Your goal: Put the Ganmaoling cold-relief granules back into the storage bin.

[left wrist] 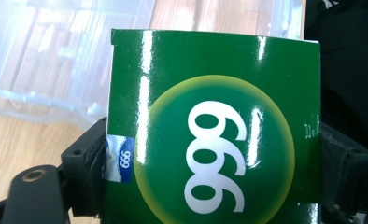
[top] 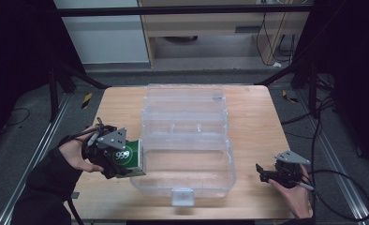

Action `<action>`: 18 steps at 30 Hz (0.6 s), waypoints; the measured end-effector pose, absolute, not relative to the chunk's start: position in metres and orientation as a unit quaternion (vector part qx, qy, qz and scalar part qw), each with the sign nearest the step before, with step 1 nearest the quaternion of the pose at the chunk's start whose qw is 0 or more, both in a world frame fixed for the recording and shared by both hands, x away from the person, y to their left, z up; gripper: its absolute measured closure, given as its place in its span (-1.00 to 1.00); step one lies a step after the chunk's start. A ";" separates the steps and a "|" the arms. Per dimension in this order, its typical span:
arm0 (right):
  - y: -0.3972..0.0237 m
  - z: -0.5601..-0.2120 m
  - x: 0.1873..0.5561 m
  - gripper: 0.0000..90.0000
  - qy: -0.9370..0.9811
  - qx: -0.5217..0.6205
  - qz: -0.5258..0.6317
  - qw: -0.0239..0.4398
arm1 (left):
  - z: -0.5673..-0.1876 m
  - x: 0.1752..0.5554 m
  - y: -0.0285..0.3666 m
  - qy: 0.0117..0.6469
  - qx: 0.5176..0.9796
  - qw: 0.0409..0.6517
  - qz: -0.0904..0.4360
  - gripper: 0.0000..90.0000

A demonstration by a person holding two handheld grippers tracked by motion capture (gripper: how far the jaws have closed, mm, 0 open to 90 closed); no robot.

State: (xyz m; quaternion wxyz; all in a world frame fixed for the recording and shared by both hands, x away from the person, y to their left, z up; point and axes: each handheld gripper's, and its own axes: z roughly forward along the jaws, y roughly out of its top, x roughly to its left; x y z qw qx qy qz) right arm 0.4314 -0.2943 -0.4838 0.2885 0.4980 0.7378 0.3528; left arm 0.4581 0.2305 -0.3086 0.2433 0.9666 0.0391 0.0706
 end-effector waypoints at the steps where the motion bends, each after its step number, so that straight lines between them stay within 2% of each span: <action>1: -0.294 -0.484 0.431 -0.93 0.738 0.498 0.353 0.289 | -0.308 0.459 0.228 0.036 0.967 0.243 0.070 -0.67; 18: -0.294 -0.484 0.431 -0.93 0.737 0.498 0.355 0.287 | -0.316 0.467 0.198 0.013 0.971 0.232 0.058 -0.67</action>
